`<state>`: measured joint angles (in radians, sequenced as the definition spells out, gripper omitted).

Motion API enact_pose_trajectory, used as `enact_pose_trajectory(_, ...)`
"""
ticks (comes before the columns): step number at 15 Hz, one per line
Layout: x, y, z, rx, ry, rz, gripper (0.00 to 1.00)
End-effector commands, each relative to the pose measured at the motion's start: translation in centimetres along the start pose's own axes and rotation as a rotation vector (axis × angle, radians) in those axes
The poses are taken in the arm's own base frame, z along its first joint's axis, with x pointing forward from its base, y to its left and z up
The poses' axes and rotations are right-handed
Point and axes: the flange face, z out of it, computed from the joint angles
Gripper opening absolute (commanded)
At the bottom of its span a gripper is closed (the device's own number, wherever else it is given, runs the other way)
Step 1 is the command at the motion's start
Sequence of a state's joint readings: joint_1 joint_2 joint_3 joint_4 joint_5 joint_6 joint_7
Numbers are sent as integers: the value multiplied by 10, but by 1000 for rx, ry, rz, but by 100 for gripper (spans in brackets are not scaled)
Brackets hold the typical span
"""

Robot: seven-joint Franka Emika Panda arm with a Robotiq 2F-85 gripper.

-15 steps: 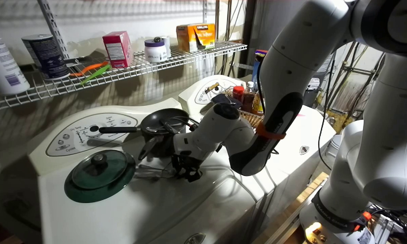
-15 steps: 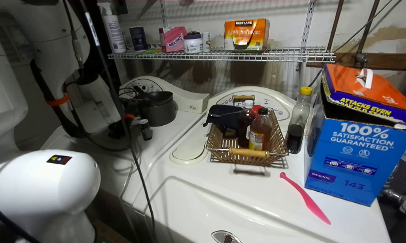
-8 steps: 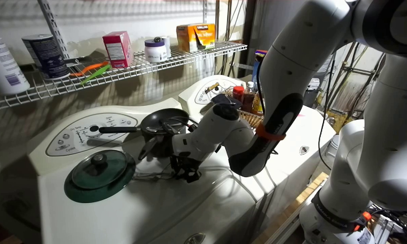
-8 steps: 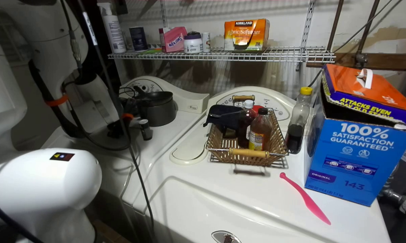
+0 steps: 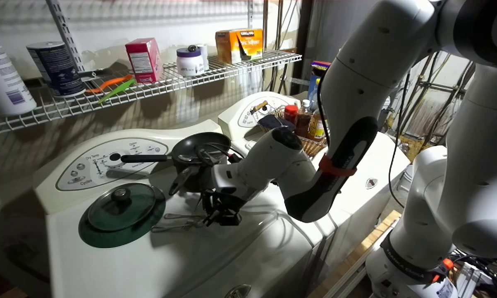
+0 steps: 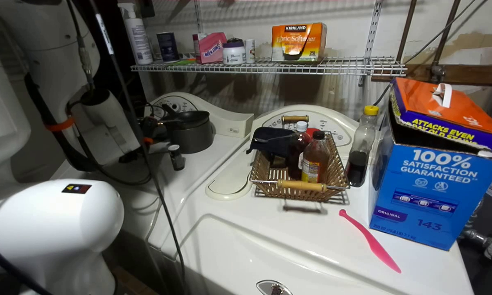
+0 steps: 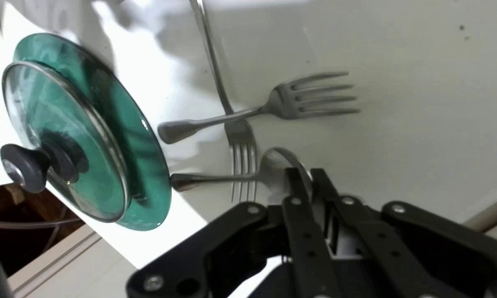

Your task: Pick up one silver spoon and put it in the black pot

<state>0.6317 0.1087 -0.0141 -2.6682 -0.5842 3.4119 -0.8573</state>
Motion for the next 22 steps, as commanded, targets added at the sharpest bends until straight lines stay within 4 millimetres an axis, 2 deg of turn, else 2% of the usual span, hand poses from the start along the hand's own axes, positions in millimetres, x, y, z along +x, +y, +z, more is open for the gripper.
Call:
enact_pose_trajectory(1, 4, 2, -19, -69, 44, -5, 5)
enact_pose_trajectory(7, 5, -1, -23, -95, 74, 2, 5)
enact_pose_trajectory(10, -4, 5, -22, -86, 27, 0, 7)
enact_pose_trajectory(11, -8, 10, -23, -96, 18, -1, 32)
enact_pose_trajectory(13, -20, 18, -20, -87, -29, -9, 38)
enact_pose_trajectory(17, -38, 22, -10, -50, -92, -27, 66)
enact_pose_trajectory(20, -41, 19, 0, -31, -108, -47, 88)
enact_pose_trajectory(22, -38, 15, 7, -23, -111, -61, 98)
